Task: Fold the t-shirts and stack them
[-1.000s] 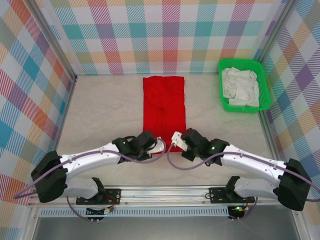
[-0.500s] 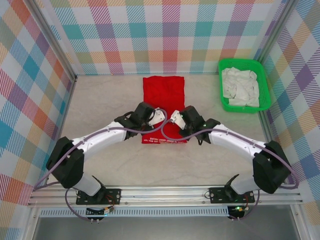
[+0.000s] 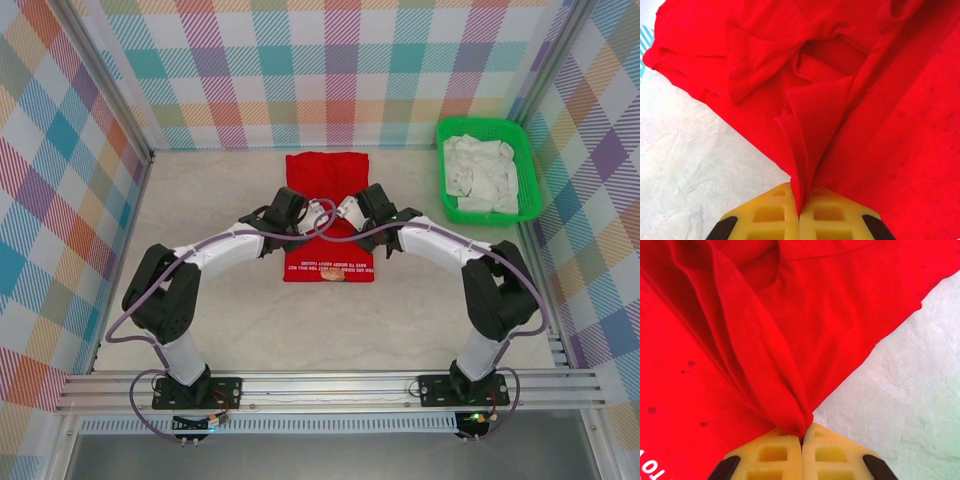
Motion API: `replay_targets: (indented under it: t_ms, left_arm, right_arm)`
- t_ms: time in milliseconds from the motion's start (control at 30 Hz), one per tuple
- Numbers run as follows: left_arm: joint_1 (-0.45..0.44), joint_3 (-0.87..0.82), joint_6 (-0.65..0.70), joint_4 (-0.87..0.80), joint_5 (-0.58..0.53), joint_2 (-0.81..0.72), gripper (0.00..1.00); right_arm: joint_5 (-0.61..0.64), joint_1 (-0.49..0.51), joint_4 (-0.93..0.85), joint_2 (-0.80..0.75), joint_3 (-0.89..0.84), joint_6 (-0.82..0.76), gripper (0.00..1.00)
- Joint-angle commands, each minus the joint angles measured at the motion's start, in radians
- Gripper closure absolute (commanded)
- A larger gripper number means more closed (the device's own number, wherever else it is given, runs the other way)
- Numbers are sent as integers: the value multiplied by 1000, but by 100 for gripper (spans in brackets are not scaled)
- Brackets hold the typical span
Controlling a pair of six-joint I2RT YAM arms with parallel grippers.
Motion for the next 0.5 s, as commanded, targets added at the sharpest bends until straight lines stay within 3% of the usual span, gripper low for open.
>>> replay_targets:
  t_ms: [0,267,300,333,400,467]
  left_arm:
    - [21,38,-1,54,5,29,100]
    - [32,67,-24,86,-29,114,100]
    - [34,72,-37,90,-42,123,97]
    - [36,79,-54,95,-63,137,87]
    - [39,85,-82,111,-96,150,75]
    - [39,84,-107,131,-128,151,71]
  right_arm:
    - [-14,-19,7,43,42,18,100]
    - [-13,-45,29,149,94,59,100]
    - [-10,-48,27,159,102,69,100]
    - [-7,-53,27,167,111,82,99]
    - [-10,-62,31,175,126,103,88]
    - [-24,-72,43,171,137,118,77]
